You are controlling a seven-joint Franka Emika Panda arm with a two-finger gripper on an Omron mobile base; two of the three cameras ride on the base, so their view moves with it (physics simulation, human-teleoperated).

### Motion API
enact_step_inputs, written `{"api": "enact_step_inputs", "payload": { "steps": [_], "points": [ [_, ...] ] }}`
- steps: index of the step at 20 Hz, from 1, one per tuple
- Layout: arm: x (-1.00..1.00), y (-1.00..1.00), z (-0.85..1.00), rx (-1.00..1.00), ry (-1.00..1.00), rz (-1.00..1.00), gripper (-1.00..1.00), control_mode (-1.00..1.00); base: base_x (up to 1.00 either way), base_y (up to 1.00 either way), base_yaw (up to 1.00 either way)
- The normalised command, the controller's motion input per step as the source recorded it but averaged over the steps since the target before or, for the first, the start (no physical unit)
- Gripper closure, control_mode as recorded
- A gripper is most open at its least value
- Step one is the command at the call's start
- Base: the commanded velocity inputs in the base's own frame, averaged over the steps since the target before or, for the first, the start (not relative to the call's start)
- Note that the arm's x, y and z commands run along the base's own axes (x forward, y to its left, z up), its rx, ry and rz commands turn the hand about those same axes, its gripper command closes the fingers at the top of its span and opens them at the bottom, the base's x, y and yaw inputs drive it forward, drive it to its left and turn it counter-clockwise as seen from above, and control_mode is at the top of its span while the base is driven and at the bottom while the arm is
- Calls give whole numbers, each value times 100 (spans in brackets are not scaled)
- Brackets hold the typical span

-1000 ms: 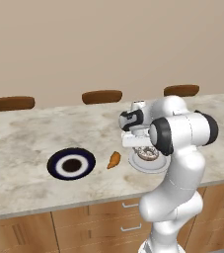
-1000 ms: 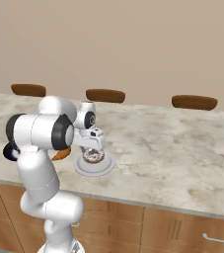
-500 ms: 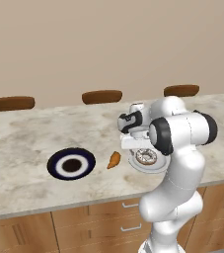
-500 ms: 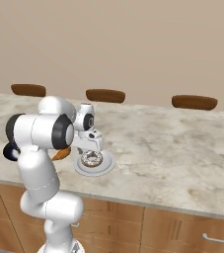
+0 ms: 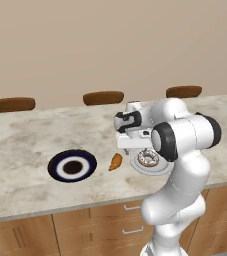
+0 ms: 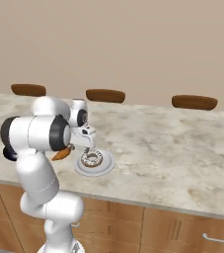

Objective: Place the pastries on the plates.

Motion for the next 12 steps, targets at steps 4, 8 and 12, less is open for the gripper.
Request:
{"api": "enact_step_inputs", "payload": {
  "steps": [4, 8, 12],
  "points": [
    [0, 50, 23, 1, 3, -1, -100, -100, 0, 0, 0],
    [2, 40, 0, 5, 14, -2, -100, -100, 0, 0, 0],
    [4, 50, 0, 2, 12, -2, -100, -100, 0, 0, 0]
  ]
}}
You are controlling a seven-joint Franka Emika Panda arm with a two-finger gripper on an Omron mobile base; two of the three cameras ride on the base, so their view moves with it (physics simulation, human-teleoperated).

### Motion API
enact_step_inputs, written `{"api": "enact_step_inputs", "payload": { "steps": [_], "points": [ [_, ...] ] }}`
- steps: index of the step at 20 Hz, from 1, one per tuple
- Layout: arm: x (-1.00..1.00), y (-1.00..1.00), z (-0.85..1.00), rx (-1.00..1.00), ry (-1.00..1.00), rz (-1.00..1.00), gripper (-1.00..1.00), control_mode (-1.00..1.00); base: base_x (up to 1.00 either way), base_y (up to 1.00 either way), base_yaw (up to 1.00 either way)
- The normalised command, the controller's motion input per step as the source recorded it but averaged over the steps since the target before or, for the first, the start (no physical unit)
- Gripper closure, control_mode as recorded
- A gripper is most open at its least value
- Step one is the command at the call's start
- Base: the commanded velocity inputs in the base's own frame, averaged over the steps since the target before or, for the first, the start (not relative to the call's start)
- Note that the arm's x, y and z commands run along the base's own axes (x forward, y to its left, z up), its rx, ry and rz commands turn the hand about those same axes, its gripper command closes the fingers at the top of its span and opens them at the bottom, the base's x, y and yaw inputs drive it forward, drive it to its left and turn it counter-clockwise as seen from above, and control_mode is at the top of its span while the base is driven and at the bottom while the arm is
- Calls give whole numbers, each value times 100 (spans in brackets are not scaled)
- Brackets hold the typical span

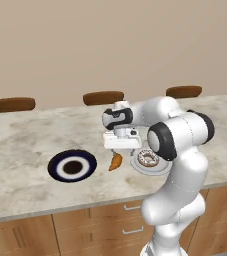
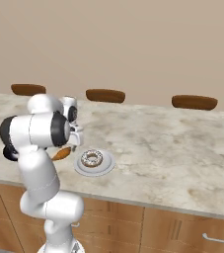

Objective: Place the pastries on the plates.

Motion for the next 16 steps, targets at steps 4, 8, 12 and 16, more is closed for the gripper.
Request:
{"api": "enact_step_inputs", "payload": {
  "steps": [4, 8, 12, 16],
  "points": [
    [3, 51, -4, 0, 7, -3, -100, -100, 0, 0, 0],
    [2, 22, -32, -2, 1, -6, -100, -100, 0, 0, 0],
    [8, 0, -30, -3, 0, -9, -100, -100, 0, 0, 0],
    [7, -1, -25, -2, 0, -9, -100, -100, 0, 0, 0]
  ]
}}
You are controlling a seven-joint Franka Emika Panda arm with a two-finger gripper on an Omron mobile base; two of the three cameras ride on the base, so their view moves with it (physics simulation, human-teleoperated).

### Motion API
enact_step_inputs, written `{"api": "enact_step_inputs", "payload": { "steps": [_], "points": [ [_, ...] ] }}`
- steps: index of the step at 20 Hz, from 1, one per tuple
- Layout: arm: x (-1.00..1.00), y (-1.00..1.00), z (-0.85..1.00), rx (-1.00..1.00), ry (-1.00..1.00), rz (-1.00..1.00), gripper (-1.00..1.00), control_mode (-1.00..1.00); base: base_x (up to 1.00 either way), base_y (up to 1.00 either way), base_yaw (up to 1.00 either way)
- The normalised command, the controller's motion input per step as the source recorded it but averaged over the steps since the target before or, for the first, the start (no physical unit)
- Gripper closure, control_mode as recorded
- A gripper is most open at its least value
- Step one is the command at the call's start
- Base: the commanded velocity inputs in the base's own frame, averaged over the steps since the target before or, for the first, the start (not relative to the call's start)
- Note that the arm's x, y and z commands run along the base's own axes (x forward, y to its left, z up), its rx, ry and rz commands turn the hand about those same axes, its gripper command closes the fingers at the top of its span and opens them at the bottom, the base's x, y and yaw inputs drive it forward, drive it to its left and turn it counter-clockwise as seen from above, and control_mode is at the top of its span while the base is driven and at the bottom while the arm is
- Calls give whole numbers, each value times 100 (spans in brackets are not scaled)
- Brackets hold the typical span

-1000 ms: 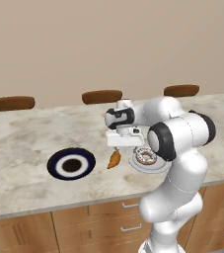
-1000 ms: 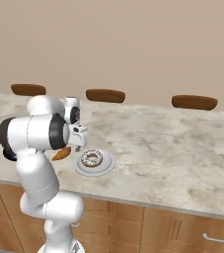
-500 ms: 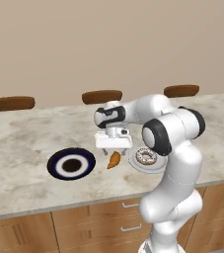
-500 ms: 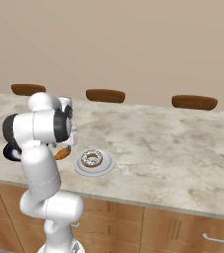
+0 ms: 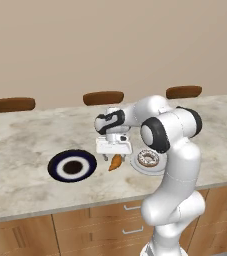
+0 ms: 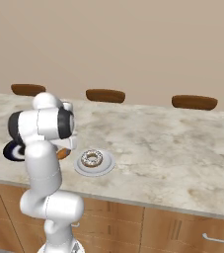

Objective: Place the pastries on the plates.

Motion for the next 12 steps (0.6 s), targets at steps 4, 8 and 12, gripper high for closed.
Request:
{"api": "enact_step_inputs", "payload": {
  "steps": [4, 8, 12],
  "points": [
    [1, 0, -36, -2, 0, -8, -100, -100, 0, 0, 0],
    [0, 0, -30, 0, 0, -5, -100, -100, 0, 0, 0],
    [-1, 3, -21, 0, -1, -2, 100, -100, 0, 0, 0]
  ]
}}
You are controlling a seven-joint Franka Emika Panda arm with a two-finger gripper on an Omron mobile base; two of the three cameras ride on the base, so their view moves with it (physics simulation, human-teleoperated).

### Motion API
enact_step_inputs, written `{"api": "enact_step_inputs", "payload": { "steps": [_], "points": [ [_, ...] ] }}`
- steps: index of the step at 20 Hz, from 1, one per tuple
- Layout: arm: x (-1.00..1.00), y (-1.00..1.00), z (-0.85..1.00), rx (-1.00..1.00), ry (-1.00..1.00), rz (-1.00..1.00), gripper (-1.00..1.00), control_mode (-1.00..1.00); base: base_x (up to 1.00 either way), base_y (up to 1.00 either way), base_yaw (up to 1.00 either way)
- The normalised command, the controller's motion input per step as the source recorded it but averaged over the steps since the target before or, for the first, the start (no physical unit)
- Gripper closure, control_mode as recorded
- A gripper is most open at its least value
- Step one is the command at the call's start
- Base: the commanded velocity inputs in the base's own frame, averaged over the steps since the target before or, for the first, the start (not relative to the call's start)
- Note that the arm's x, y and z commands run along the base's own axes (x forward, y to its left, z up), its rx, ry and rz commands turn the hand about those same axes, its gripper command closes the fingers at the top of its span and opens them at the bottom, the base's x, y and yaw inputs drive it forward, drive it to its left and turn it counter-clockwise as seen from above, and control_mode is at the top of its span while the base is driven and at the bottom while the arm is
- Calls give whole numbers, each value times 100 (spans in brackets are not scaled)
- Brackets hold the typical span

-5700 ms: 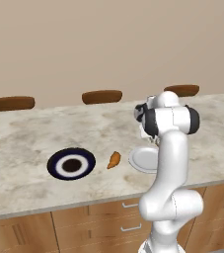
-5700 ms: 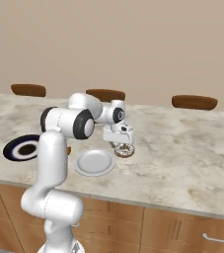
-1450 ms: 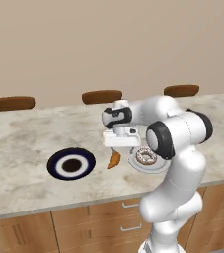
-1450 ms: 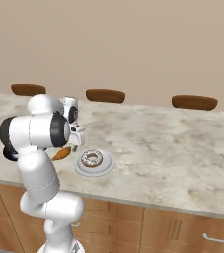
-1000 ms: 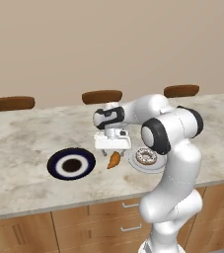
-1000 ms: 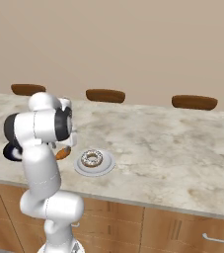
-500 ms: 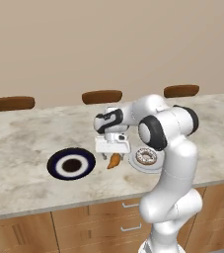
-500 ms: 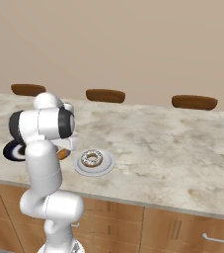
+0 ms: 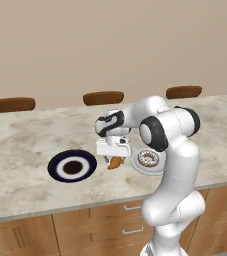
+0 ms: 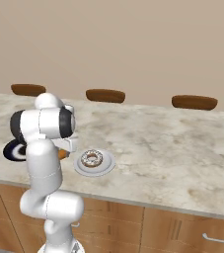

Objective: Place the pastries on the plates.

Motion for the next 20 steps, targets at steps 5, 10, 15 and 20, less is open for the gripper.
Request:
{"api": "enact_step_inputs", "payload": {
  "steps": [5, 10, 15, 20],
  "points": [
    [-19, 7, 11, 0, -5, 0, 100, -100, 0, 0, 0],
    [-14, 25, 58, -4, -6, 0, 100, -100, 0, 0, 0],
    [-1, 56, 37, -1, -1, 0, 100, -100, 0, 0, 0],
    [0, 95, 1, -6, 0, 0, 100, -100, 0, 0, 0]
  ]
}}
